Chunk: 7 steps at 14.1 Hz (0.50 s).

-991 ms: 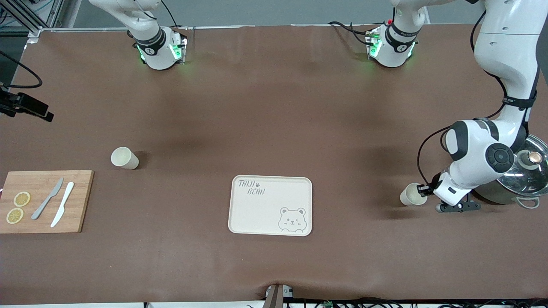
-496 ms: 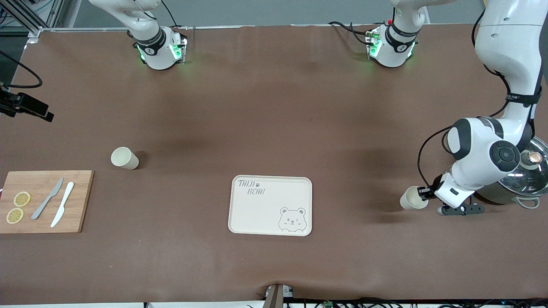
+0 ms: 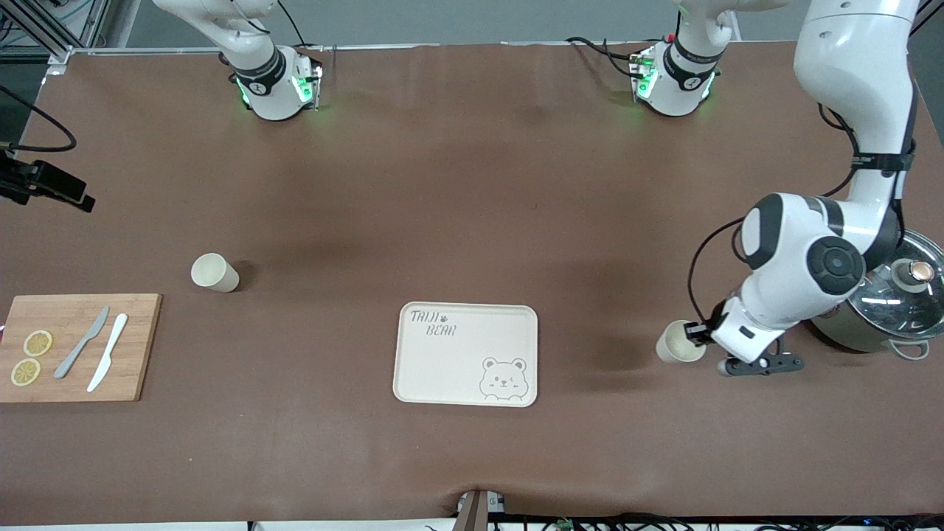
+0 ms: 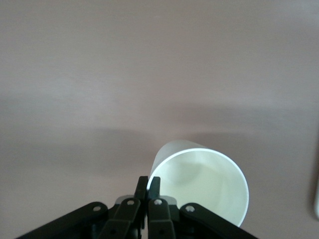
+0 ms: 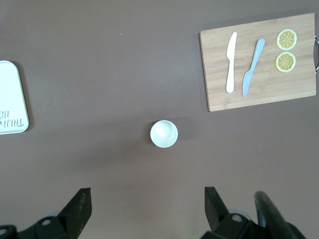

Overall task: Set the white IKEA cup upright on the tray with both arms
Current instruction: 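Carry the white cup with the left gripper onto the bear tray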

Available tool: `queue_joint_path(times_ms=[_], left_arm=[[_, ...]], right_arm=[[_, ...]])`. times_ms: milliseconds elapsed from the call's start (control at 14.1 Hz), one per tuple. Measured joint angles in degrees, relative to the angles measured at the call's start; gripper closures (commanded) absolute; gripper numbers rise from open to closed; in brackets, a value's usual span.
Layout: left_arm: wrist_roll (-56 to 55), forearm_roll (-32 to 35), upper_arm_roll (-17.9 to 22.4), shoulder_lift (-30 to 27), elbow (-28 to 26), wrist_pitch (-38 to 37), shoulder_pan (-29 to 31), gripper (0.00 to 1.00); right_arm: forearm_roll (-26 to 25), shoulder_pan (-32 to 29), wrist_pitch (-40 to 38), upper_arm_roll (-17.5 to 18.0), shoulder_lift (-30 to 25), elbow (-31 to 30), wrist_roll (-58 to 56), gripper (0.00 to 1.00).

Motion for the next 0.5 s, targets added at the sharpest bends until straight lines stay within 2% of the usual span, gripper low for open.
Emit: queue_joint_path(times_ms=[283,496], left_arm=[[-11.43,0.00,-0.11,0.88,1.95,-0.03,-6.71,1.00],[-22.02,0.00,-0.14,4.18,5.26,-0.20,-12.15,1.00]], right_arm=[[0.00,-0.05,0.23,-0.02,0.25,-0.02,0.00,0.00],[0.01,-0.21,3.72,-0.15,2.34,-0.09,0.00,0.00]])
